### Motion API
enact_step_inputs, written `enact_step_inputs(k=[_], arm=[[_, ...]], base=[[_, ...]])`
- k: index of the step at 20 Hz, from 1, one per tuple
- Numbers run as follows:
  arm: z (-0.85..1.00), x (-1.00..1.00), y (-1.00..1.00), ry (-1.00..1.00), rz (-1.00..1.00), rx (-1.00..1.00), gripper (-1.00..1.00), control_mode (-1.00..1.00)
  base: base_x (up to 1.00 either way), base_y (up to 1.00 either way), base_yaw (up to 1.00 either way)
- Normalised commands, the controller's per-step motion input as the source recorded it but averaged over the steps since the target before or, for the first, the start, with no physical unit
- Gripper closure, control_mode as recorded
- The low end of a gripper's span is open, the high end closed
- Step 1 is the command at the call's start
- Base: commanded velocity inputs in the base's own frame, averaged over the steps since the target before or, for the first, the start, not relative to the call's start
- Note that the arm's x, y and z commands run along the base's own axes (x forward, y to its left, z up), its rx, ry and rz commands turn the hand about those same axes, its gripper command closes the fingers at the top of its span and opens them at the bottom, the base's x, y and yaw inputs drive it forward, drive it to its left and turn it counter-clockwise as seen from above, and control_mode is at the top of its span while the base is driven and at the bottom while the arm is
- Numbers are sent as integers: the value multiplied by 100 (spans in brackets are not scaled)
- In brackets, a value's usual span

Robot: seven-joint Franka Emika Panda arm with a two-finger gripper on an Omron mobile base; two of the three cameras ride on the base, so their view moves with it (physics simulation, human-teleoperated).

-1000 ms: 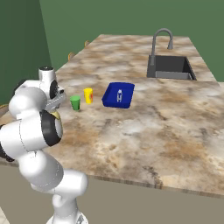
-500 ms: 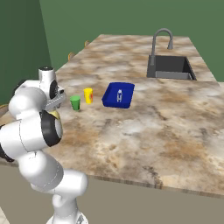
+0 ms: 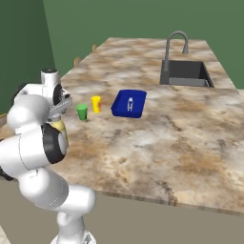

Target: Place the drinks on the dining counter in a tight cluster.

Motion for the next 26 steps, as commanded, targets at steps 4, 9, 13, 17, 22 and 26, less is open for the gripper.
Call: enact_step_inputs(k=[4, 9, 13, 17, 22, 26], arm=[[11, -5, -39, -5, -15, 10, -100, -100], [4, -30, -62, -2, -22, 21, -100, -100], [13, -56, -61, 0, -29, 13, -100, -100], [1, -53, -42, 0, -27, 1, -100, -100], [12, -53, -33, 7, -32, 0, -100, -100], [56, -62, -26, 7, -34, 2, -100, -100]], base=[[0, 0, 0], [0, 0, 0], [0, 0, 0], [0, 0, 0], [0, 0, 0], [0, 0, 0]])
